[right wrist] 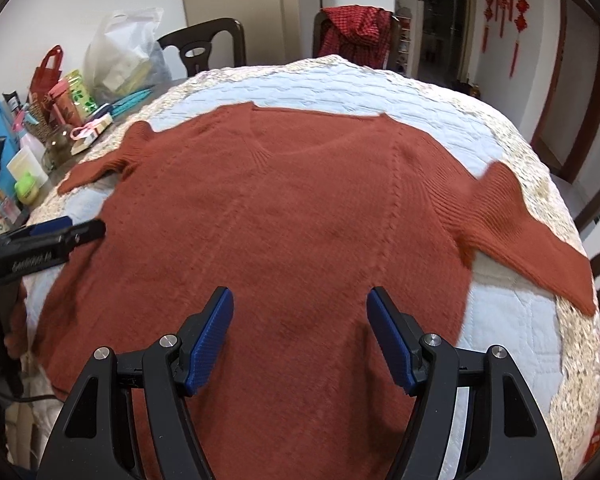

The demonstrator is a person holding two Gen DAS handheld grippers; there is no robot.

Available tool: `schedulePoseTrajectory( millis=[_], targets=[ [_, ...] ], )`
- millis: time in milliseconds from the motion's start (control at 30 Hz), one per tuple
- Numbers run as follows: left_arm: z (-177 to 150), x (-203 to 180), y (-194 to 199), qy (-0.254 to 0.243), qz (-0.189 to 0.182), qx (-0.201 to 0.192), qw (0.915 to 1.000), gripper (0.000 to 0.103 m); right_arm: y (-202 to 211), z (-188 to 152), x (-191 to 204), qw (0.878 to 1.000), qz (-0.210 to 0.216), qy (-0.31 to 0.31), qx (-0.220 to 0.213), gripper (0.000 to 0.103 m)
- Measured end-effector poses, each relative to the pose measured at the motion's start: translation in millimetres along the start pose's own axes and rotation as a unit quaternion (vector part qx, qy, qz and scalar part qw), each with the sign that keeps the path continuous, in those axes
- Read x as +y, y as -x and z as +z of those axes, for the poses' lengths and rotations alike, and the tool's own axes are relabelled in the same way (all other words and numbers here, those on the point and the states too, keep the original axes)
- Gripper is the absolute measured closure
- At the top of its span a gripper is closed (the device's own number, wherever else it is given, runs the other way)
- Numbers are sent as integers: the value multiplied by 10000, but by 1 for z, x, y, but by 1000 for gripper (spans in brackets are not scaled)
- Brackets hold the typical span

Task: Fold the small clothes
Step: 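Grasp the cuff of the sleeve nearest the left tool with the left tool, then fold the held sleeve across the sweater body with the left tool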

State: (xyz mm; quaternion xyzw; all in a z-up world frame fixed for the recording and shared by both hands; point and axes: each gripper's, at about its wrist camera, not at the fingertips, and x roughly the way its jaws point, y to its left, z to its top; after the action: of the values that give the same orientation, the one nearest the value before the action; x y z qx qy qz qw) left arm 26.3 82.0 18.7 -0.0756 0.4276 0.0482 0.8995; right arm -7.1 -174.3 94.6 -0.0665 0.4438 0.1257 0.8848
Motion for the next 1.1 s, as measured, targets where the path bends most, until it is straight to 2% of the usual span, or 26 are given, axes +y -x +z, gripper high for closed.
schedulePoseTrajectory(
  millis=[67,200,333,500,633,733,833,967,1100],
  targets=[
    [9,20,-3,226,114,-56,9997,33,-2,6,6,10000,51,72,-24,34],
    [23,65,-10,801,244,-179,9963,34,-6,12,14,9997,136,179,-35,34],
    [29,107,-23,1454,141,-112,9892,40,-11,12,15,9997,178,177,12,34],
    [33,126,-37,1878,-130,-52,9821,50,-17,13,11,9998,171,88,107,34],
    [41,128,-44,1950,-92,-116,9807,63,-20,13,8,9998,162,54,142,34],
    [48,133,-52,1953,-62,-92,9807,80,-21,13,7,9997,166,35,163,34],
    [50,134,-52,1901,-83,-148,9816,89,-22,13,6,9997,181,14,160,34],
    [60,126,-38,1758,-215,-329,9836,91,-21,10,1,9997,192,-56,160,34],
    [82,96,-11,1373,-637,-704,9860,91,-19,8,-4,9996,194,-153,155,34]
  ],
)
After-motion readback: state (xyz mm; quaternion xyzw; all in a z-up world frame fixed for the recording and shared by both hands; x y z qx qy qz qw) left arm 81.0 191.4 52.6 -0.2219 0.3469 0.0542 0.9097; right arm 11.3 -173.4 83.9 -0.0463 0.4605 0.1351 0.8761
